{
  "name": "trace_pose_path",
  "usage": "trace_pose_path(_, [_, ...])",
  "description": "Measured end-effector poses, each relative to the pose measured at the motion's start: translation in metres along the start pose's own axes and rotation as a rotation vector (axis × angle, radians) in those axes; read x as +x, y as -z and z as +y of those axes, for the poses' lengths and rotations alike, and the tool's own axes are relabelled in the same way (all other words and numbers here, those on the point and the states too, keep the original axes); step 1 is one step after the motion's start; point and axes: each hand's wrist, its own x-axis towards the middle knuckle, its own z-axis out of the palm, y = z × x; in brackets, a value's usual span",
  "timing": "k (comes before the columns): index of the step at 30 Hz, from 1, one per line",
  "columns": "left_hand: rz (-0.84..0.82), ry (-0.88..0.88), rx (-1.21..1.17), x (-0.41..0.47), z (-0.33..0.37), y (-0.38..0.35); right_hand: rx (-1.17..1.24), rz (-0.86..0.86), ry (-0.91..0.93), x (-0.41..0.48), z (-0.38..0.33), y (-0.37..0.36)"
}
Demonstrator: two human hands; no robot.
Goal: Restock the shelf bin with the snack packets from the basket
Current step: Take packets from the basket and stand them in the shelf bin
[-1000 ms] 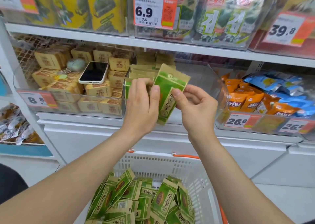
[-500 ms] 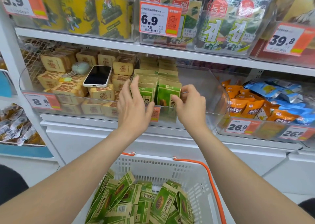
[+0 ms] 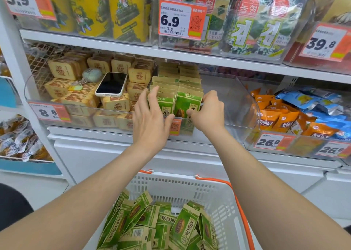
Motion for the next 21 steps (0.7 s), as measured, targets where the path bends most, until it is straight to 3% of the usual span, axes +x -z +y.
trace_pose_path(11, [0.133, -0.081, 0.068, -0.009, 0.005, -0.004, -0.082, -0.099, -0.005, -0.004, -0.001, 0.006])
trace_pose_path(14, [0.264, -0.224, 0.172, -0.014, 0.001, -0.007, -0.107, -0.012, 0.019, -0.012, 0.005, 0.006])
trace_pose_path(17, [0.348, -0.472, 0.209, -0.02, -0.014, -0.012, 0.004, 0.116, 0.16, -0.023, 0.019, -0.001])
trace_pose_path(19, [0.266, -0.617, 0.219, -0.022, -0.026, -0.017, 0.087, 0.249, 0.278, -0.034, 0.029, -0.005])
trace_pose_path(21, [0.072, -0.69, 0.238, -0.026, -0.037, -0.022, 0.146, 0.311, 0.442, -0.042, 0.038, -0.007])
